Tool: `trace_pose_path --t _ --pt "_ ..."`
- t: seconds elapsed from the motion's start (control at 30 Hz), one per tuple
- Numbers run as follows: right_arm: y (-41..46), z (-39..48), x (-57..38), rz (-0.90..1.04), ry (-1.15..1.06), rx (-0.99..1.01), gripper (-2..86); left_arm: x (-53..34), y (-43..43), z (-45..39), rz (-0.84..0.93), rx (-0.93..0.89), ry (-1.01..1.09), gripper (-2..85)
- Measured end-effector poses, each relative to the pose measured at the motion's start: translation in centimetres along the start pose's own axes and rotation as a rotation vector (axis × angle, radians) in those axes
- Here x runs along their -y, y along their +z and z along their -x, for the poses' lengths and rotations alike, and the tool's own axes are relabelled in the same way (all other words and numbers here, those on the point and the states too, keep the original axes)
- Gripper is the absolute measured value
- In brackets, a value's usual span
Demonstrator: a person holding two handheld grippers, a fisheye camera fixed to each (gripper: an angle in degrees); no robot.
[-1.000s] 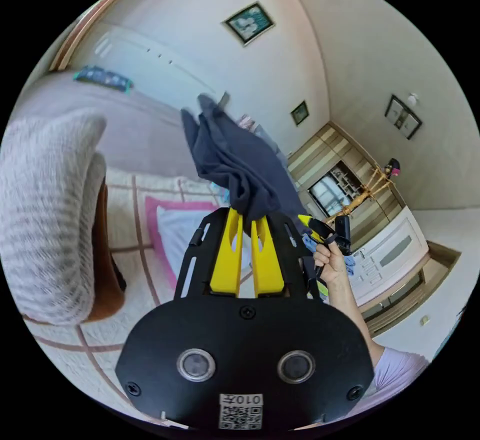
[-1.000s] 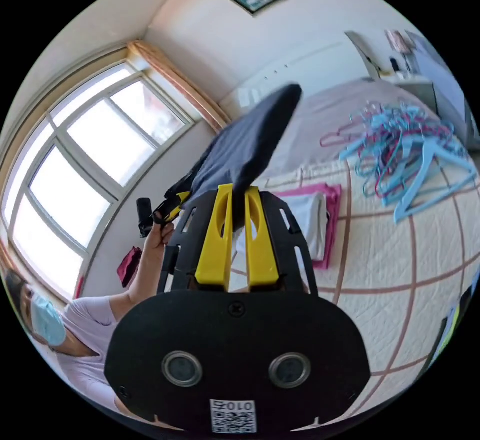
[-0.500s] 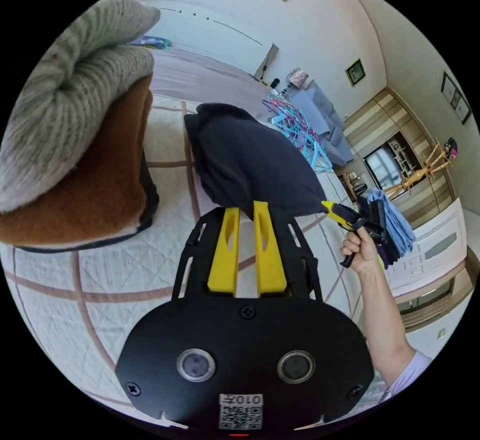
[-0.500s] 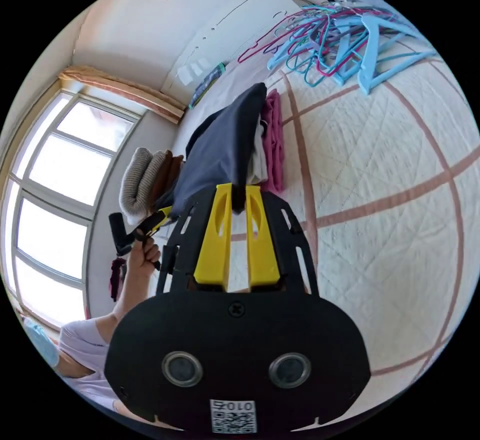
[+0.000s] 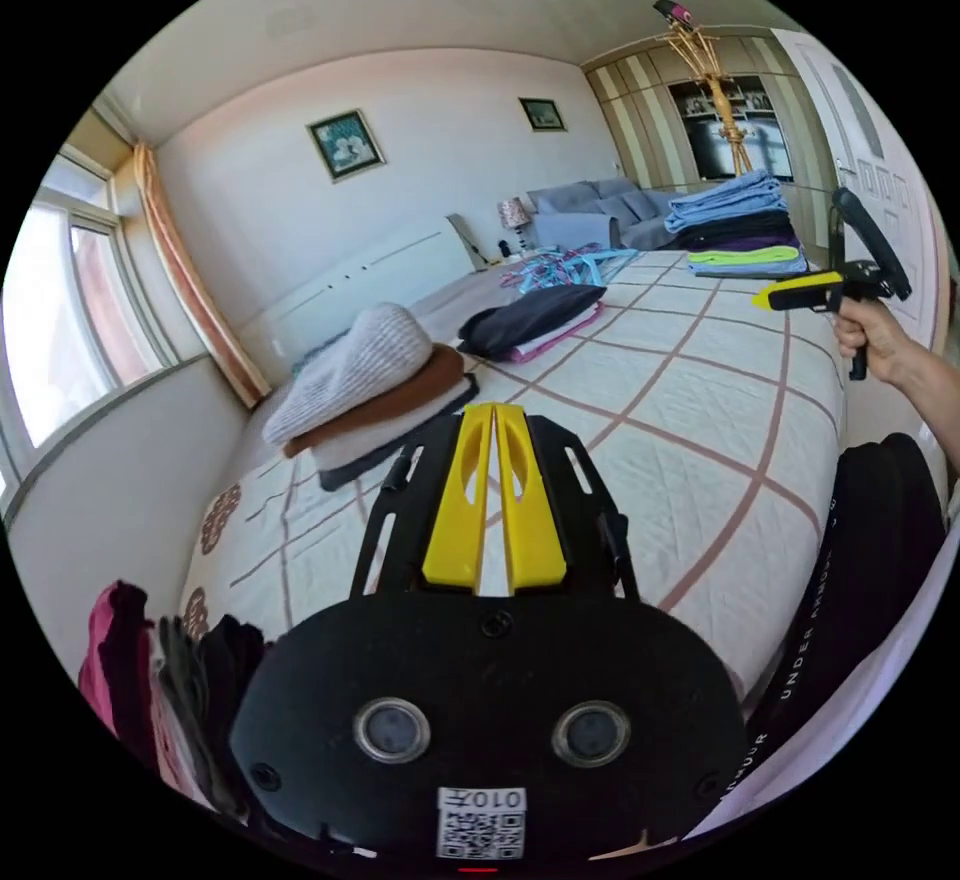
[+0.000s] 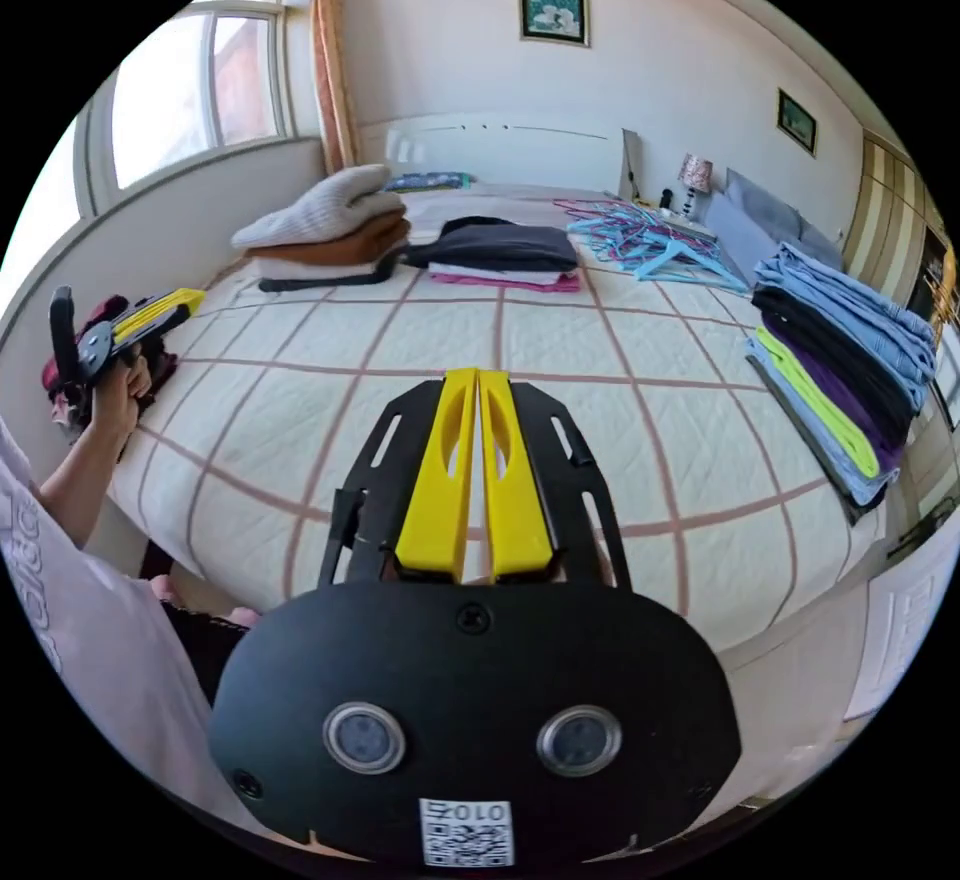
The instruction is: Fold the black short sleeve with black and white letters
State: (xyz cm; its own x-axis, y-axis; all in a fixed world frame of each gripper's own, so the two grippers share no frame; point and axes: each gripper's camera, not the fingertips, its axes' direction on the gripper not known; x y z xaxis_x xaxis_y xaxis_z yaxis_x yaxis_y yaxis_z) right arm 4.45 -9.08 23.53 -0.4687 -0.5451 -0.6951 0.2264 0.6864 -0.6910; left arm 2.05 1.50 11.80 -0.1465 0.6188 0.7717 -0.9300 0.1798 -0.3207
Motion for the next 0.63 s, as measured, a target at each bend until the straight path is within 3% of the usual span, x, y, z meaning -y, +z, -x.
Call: trace_pose_path --t 0.23,0.43,0.53,0.63 --pt "-5.6 15.0 -6.5 -0.197 -0.252 0.020 2.6 -6.8 -25.7 9.1 -0.161 0.387 -0.064 0.0" --pt "-9.4 21.1 -10.7 -0.342 -0.365 0.180 5.8 -12.6 -40.7 19.9 -0.010 0.952 -0.201 2.4" --pt "-10.4 23.2 -12.3 -0.349 -0.373 0.222 10.2 -17.4 -48.5 28.8 -0.001 0.967 -0.452 9.0" --pt "-11.0 24.9 -13.6 -0.340 -0.377 0.234 13.2 -24.4 -54.4 38.7 0.009 0.755 -0.774 16.2"
